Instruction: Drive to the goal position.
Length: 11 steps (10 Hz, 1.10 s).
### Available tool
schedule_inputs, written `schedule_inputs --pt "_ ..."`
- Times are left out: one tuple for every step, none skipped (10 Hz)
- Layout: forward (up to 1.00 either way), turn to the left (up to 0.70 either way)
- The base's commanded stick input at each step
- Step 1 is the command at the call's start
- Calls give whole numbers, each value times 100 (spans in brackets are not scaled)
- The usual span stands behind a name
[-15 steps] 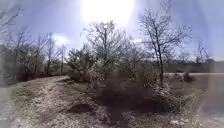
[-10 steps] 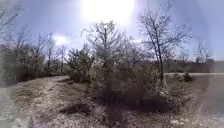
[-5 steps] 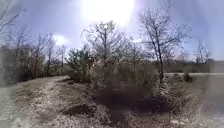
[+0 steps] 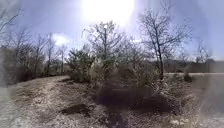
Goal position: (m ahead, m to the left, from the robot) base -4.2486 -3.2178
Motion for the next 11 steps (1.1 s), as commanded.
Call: schedule_inputs --pt "0 -70" --pt "0 -70" --pt "0 -70" --pt "0 -70" --pt "0 -70" --pt "0 -70" --pt "0 -70" --pt "0 -70" --pt "0 -70" --pt "0 -70" --pt "0 -70"
